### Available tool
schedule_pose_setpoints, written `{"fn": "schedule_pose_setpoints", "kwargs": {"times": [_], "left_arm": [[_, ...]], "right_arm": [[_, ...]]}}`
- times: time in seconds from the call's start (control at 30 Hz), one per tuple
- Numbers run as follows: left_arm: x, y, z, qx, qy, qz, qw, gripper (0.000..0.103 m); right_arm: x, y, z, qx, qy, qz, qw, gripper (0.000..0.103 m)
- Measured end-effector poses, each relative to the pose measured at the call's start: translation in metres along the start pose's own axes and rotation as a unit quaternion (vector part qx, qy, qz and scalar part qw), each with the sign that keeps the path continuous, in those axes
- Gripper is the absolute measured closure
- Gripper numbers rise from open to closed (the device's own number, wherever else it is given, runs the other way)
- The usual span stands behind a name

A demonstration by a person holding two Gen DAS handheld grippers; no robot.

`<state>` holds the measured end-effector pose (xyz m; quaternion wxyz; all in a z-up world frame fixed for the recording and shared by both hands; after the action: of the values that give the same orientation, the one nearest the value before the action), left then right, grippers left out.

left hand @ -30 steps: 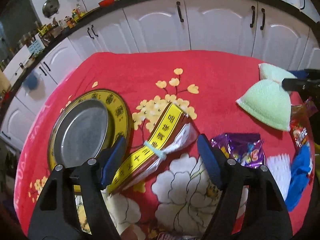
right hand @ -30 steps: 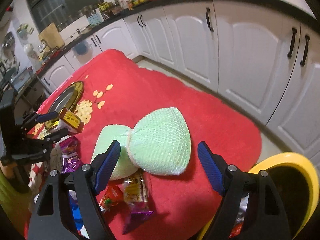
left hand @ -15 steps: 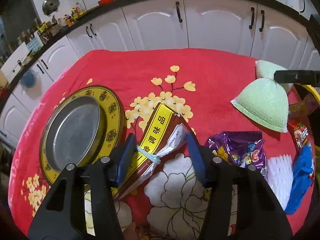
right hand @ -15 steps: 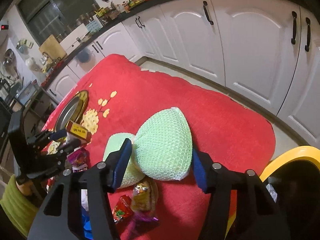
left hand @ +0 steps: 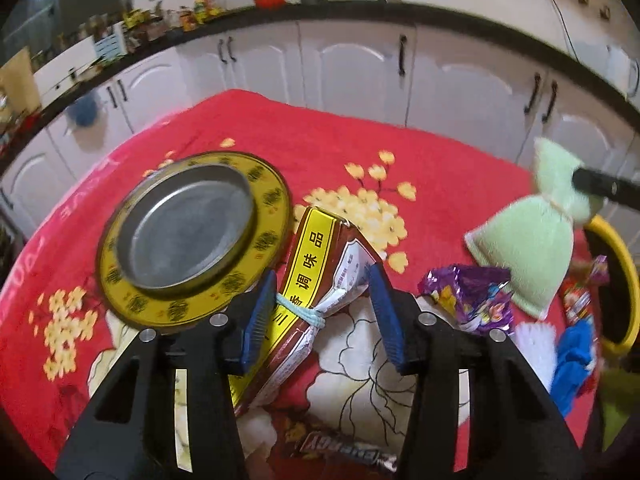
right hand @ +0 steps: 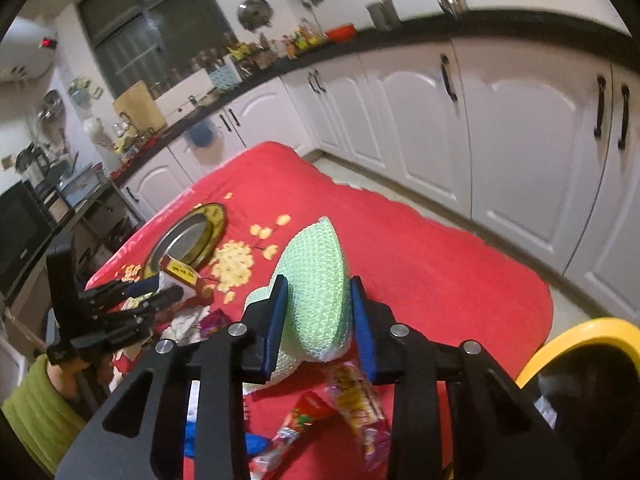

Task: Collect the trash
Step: 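Close the left tool on the tape-measure box while the right tool grasps the green mesh pad, then lift and carry the box and green pad over the bin with both tools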

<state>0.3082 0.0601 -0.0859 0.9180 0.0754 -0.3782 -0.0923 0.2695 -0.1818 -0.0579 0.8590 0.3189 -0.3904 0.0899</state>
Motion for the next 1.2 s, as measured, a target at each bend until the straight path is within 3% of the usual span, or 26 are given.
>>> {"fn": "schedule_pose_setpoints", "kwargs": {"times": [0.27, 0.53, 0.87, 1.2], "left_arm": [[0.006, 0.012, 0.047, -0.015, -0.056, 0.061, 0.9965, 0.064], [0.008, 0.011, 0.091, -0.013, -0.103, 0.094, 0.9902, 0.064], [0.012, -0.004, 0.14, -0.019, -0.14, 0.104, 0.9845, 0.064], [0.011, -0.025, 0.16, -0.031, -0.15, 0.099, 0.9832, 0.064]], "right_arm": [[0.0, 0.051, 0.019, -0.017, -0.049, 0.109, 0.993, 0.074], [0.001, 0.074, 0.042, -0.009, -0.087, 0.148, 0.985, 0.074], [-0.004, 0.085, 0.078, 0.018, -0.11, 0.148, 0.983, 0.074], [-0.012, 0.084, 0.109, 0.023, -0.122, 0.139, 0.982, 0.074]]}}
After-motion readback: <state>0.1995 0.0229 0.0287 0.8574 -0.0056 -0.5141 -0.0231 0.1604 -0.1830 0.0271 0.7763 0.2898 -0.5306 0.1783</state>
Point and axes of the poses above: each gripper's, at about its wrist camera, not at the fingertips, and z roughly against the way its jaws point, y to its left, x to its top, the point moved 3 cm from there along -z, roughly the way its jaws point, and after that the axes turned 12 degrees about x, right-handed, at the moved point
